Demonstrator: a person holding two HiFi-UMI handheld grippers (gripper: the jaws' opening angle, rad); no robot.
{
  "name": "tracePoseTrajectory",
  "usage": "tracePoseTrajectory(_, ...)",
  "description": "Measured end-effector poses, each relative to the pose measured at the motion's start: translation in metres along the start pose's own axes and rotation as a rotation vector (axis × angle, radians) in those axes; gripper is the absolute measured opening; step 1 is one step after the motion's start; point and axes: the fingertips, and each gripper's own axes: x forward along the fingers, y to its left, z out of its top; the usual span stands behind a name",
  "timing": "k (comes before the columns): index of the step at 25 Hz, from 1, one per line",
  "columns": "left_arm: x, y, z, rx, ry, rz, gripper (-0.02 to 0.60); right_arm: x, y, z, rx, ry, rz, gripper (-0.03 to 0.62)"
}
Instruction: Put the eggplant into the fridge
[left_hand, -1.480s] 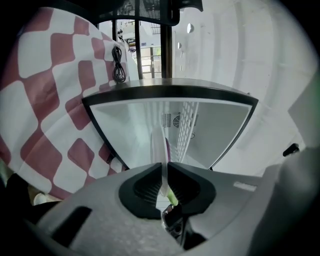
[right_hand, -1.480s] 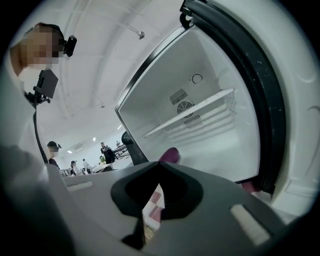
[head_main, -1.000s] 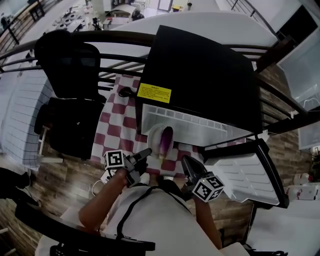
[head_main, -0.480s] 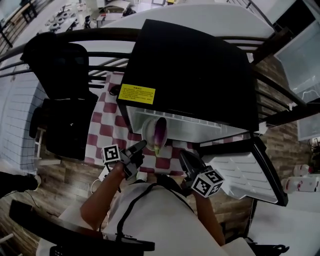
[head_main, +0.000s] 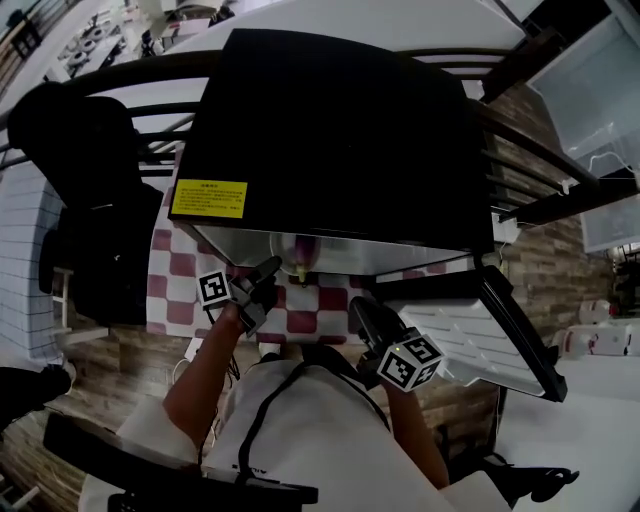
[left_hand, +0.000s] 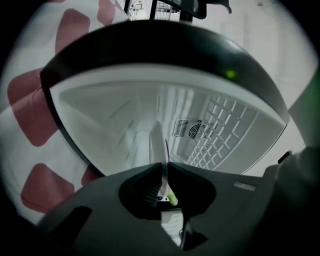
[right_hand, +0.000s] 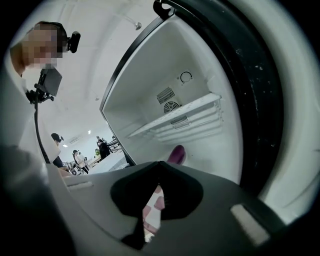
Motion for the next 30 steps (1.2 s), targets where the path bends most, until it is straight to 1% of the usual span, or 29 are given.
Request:
tracePoseTrajectory(8, 0.027, 0.020, 0.002, -0.017, 0.007, 0.010, 0.043, -0.011, -0.017, -0.001, 0.020, 0.002, -0.030, 0.006)
tracePoseTrajectory(14, 0.030, 0.033, 0.006, -0.008, -0.003, 0.046, 0.041, -0.011, -0.026, -0.003, 0.040, 0.006, -0.038, 0.006)
tracePoseTrajectory(30, 0.031, 0.044, 0.013, 0.003, -0.033, 0.124, 0.040, 0.002, -0.032, 0.005, 0.032, 0.019, -0.010, 0.006)
